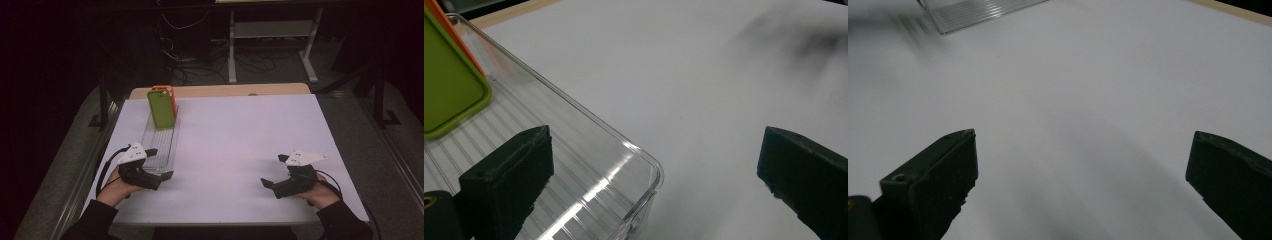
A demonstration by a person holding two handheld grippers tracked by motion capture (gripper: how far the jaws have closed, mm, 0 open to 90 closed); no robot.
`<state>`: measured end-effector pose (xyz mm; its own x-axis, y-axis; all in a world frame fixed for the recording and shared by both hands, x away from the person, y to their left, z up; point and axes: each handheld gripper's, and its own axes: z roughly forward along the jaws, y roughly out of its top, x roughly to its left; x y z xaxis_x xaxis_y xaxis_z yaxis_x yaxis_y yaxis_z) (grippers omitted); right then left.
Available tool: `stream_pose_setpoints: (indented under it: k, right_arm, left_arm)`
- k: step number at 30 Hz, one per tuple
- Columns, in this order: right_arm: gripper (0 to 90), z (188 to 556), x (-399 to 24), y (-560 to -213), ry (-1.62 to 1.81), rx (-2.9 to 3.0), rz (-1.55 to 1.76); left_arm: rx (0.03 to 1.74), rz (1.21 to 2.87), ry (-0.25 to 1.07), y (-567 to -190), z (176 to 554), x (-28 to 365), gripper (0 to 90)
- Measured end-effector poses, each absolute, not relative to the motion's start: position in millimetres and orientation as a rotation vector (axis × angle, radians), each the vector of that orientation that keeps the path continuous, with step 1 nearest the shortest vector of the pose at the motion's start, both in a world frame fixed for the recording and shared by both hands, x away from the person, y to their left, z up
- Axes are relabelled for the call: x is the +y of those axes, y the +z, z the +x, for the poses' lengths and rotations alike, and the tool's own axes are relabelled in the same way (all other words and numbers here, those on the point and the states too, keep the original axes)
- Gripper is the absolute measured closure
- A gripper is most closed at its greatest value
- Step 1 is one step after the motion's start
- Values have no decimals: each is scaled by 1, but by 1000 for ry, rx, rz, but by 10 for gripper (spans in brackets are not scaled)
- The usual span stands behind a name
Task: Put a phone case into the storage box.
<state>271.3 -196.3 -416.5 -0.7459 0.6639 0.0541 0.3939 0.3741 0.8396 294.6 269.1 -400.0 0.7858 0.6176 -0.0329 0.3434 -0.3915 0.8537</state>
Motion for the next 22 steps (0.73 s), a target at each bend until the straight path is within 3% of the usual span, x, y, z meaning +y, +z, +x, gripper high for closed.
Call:
stream_pose_setpoints:
  k: [22]
  right_arm:
    - [0,270,-198,-414,1341,2331,932]
  left_arm:
    - [701,2030,341,-404,294,269,11]
